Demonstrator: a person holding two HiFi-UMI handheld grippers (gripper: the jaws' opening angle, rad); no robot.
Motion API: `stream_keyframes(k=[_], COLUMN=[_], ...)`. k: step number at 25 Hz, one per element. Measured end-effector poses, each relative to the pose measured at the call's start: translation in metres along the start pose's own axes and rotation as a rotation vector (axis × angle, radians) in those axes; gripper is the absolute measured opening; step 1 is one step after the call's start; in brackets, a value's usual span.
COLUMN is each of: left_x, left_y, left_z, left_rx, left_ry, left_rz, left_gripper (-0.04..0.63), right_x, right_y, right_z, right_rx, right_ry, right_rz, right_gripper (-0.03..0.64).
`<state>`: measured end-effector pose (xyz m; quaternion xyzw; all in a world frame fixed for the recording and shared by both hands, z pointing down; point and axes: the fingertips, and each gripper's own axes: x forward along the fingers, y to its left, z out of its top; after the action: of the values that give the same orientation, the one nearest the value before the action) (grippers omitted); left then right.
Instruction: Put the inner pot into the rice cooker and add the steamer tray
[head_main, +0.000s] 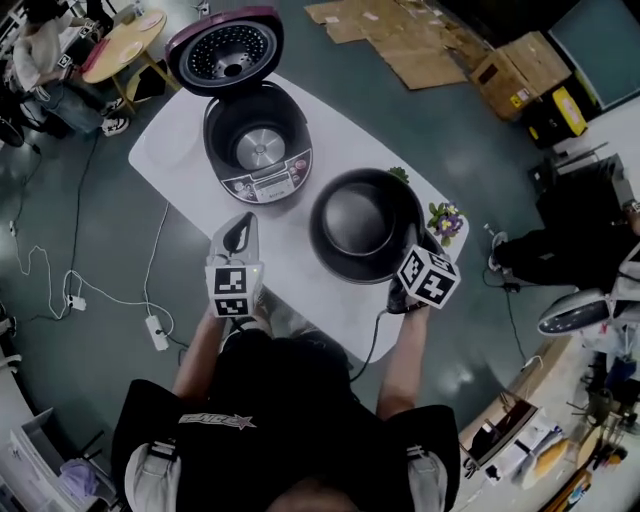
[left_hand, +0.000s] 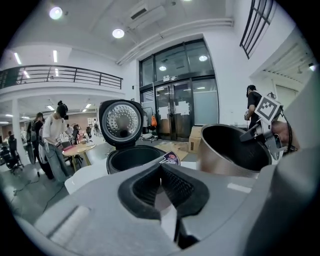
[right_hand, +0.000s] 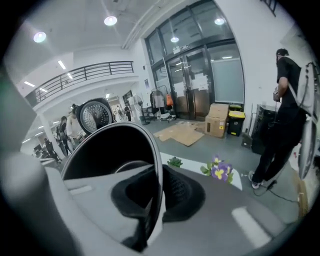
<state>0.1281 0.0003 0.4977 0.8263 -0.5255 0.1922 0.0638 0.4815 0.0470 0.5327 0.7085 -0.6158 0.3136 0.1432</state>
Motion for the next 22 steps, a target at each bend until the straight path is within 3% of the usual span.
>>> stream_keyframes(k=[12, 22], left_x=[-0.008, 0.004], left_y=[0.072, 0.144], left_z=[0.024, 0.043], left_rx=[-0.005, -0.014], left_ry=[-0.084, -0.127], left_rz=[0.063, 0.077], left_gripper=[0.011, 0.011], right_x=[-0.013, 0.005], right_y=[0.078, 0.151], right_z=[0.079, 0.126], right_rx=[-0.021, -0.03], right_ry=[-0.167, -0.223], right_rz=[0.087, 0.126], right_gripper=[0.025, 0.028])
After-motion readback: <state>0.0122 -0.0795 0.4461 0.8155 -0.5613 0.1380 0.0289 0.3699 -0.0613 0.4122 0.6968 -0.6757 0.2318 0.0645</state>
